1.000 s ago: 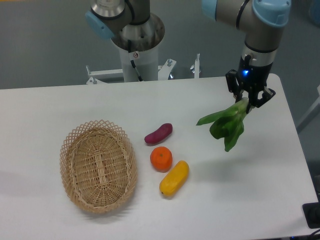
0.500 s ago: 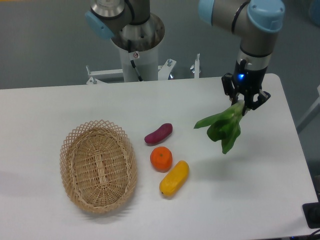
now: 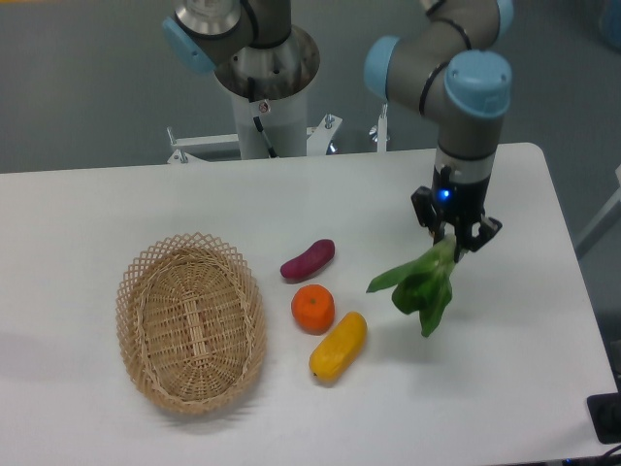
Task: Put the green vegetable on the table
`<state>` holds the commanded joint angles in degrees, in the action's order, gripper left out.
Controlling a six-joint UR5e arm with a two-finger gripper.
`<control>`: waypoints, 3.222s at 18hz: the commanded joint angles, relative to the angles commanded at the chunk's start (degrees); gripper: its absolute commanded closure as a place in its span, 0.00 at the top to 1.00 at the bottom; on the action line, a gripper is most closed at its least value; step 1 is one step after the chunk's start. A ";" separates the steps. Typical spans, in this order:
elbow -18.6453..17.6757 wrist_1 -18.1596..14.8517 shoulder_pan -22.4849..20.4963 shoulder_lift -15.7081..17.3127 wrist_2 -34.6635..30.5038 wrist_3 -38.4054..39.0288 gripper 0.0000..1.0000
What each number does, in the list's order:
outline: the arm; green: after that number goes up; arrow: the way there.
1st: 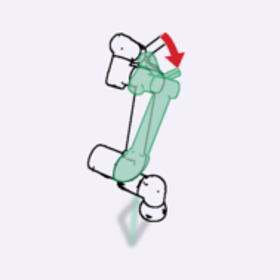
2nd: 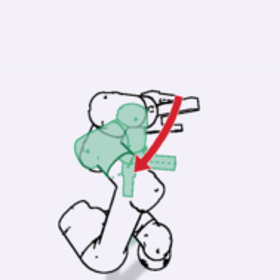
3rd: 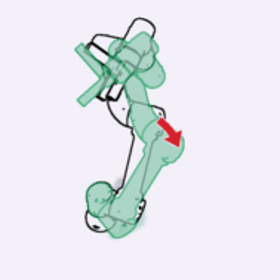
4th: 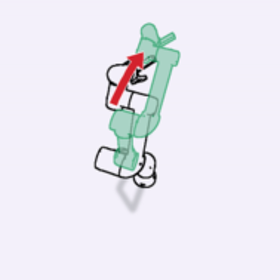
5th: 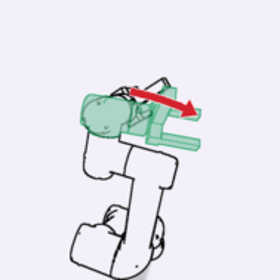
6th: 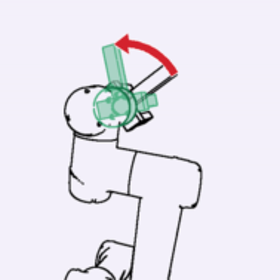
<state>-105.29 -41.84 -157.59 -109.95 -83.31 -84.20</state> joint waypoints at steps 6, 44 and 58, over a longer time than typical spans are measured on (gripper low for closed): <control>-0.09 0.45 0.00 -2.90 -3.96 -1.31 0.40; 15.73 -20.03 -4.21 4.21 -3.53 -12.56 1.00; 15.55 -19.94 -4.83 4.74 -2.38 -12.57 1.00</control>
<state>-89.74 -61.79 -162.42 -105.21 -85.69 -96.77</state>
